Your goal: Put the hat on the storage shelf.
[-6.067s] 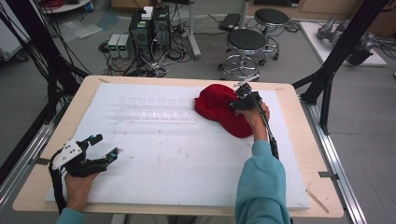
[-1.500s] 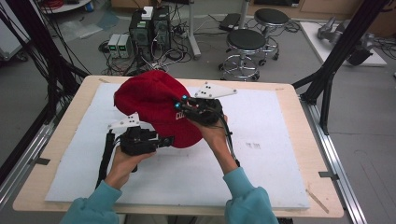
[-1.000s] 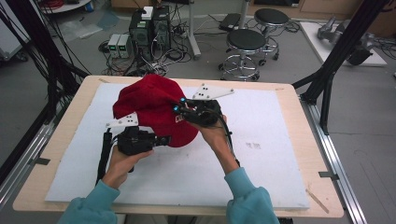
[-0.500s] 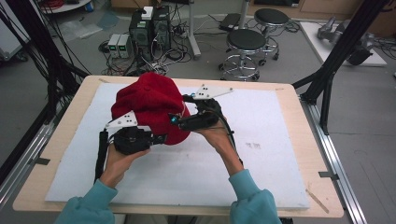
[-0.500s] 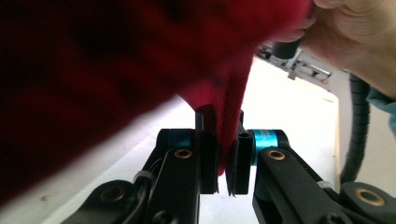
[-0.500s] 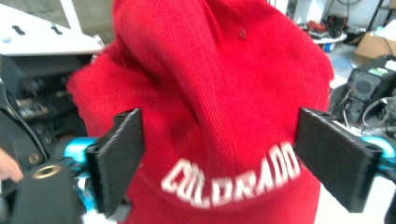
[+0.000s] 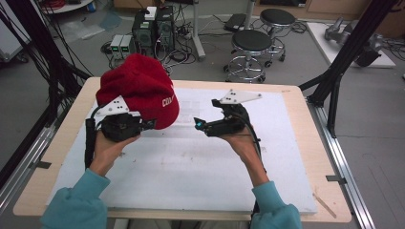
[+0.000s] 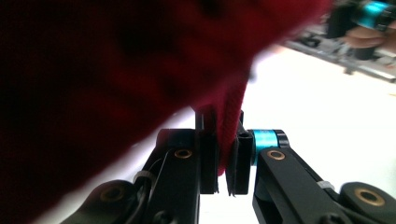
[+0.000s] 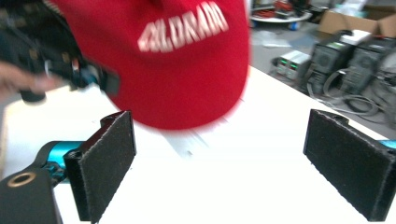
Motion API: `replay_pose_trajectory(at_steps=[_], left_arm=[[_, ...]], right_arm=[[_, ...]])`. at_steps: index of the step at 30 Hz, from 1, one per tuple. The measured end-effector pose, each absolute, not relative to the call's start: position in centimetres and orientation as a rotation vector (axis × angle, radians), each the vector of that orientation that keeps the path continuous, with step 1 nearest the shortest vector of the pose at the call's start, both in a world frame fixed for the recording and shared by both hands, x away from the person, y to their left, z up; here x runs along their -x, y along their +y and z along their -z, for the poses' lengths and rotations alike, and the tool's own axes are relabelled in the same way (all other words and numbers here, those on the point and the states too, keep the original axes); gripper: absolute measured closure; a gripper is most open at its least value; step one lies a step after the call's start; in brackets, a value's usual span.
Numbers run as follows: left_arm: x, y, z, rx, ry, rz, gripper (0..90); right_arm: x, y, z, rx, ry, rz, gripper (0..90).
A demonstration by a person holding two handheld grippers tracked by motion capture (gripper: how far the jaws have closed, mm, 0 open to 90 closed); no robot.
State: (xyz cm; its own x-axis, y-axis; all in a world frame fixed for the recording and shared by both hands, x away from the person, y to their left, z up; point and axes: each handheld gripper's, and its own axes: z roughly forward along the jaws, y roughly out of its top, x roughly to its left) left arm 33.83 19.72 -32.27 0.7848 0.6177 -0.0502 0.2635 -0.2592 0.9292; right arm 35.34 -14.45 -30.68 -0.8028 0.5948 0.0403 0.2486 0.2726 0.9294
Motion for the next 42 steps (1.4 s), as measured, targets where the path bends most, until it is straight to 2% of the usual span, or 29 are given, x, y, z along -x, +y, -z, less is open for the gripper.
replay_pose_trajectory(at_steps=[15,18,42], left_arm=[[-36.8,21.0,31.4,-1.953,0.724,-0.566,85.1],[-37.1,21.4,31.6,-1.970,0.747,-0.580,85.1],[-38.5,20.0,33.7,-2.026,0.824,-0.668,85.2]], right_arm=[[-31.3,-21.9,34.1,-0.977,2.149,-1.355,8.2],[-30.6,-22.8,34.4,-0.962,2.066,-1.419,8.3],[-27.9,-26.5,42.2,-1.121,1.918,-1.403,8.3]])
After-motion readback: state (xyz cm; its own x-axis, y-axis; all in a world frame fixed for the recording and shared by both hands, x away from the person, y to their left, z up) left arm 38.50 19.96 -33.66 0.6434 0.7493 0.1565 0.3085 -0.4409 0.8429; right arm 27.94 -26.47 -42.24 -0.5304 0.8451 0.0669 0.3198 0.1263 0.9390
